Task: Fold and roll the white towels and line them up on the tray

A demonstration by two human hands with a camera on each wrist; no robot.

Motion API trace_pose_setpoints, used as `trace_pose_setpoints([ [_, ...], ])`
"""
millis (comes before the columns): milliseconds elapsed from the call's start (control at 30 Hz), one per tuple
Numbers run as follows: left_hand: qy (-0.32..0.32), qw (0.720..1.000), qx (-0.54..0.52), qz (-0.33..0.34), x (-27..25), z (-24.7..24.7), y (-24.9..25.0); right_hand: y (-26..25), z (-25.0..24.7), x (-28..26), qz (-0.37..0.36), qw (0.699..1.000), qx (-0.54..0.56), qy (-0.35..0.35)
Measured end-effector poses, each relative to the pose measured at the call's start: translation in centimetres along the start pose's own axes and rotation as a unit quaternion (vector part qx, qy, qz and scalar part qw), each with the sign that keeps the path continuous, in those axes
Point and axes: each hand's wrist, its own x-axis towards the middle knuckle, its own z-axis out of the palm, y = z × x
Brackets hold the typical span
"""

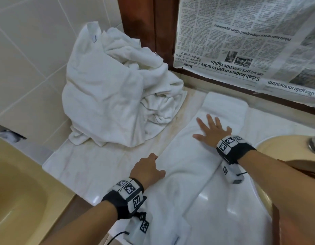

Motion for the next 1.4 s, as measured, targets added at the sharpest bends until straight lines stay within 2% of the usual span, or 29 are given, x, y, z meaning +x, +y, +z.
trace_pose_setpoints([
  [67, -0.001, 1.0, -0.012, -0.014, -1.4, 0.5, -1.0, -0.2, -1.1, -0.1, 0.021, 1.0, 0.015, -0.002],
  [133, 0.005, 0.999, -0.02, -0.025, -2.4, 0.9, -1.7, -1.2, -1.3, -1.1, 0.044, 0.998, 0.042, 0.026],
  [200, -0.002, 0.999, -0.013, -0.04, -3.2, 1.2, -2.4, -3.2, -0.1, -3.6, 0.041, 0.996, 0.068, 0.039],
  [300, -0.026, 0.997, -0.019, -0.064, -3.9, 1.9, -3.2, -6.2, 3.3, -8.2, -0.003, 0.998, 0.07, -0.004],
  [400, -0.049, 0.998, -0.006, -0.047, -4.0, 2.4, -3.3, -7.0, 5.8, -10.5, -0.007, 0.997, 0.064, -0.039],
  [533, -0.061, 0.997, -0.031, -0.02, -2.9, 1.3, -2.6, -6.0, 5.1, -8.8, 0.001, 0.997, 0.063, -0.035],
  [600, -0.047, 0.999, -0.021, -0.008, -1.7, 0.3, -1.6, -5.6, 4.2, -7.4, 0.014, 0.997, 0.065, -0.031],
  [700, 0.001, 0.999, 0.024, -0.044, 0.0, -1.0, 0.4, -5.2, 2.9, -5.5, 0.041, 0.996, 0.075, -0.012],
  [800, 0.009, 0.996, 0.012, -0.09, 0.2, -0.7, 2.1, -5.1, 1.6, -4.0, 0.061, 0.995, 0.08, -0.006],
  [933, 0.013, 0.997, 0.01, -0.078, -0.9, 1.1, 2.7, -4.9, 0.6, -3.1, 0.074, 0.993, 0.085, -0.022],
  [1067, 0.009, 0.997, -0.011, -0.072, -2.0, 0.8, 2.1, -4.5, 0.7, -2.5, 0.065, 0.995, 0.073, -0.016],
  [1233, -0.042, 0.994, -0.086, -0.047, -3.0, -0.3, -0.8, -3.8, 0.7, -1.9, 0.054, 0.996, 0.076, -0.011],
  [1400, -0.151, 0.975, -0.15, -0.062, -5.6, -1.1, -4.4, -3.7, 0.6, -2.0, 0.056, 0.996, 0.069, 0.0],
])
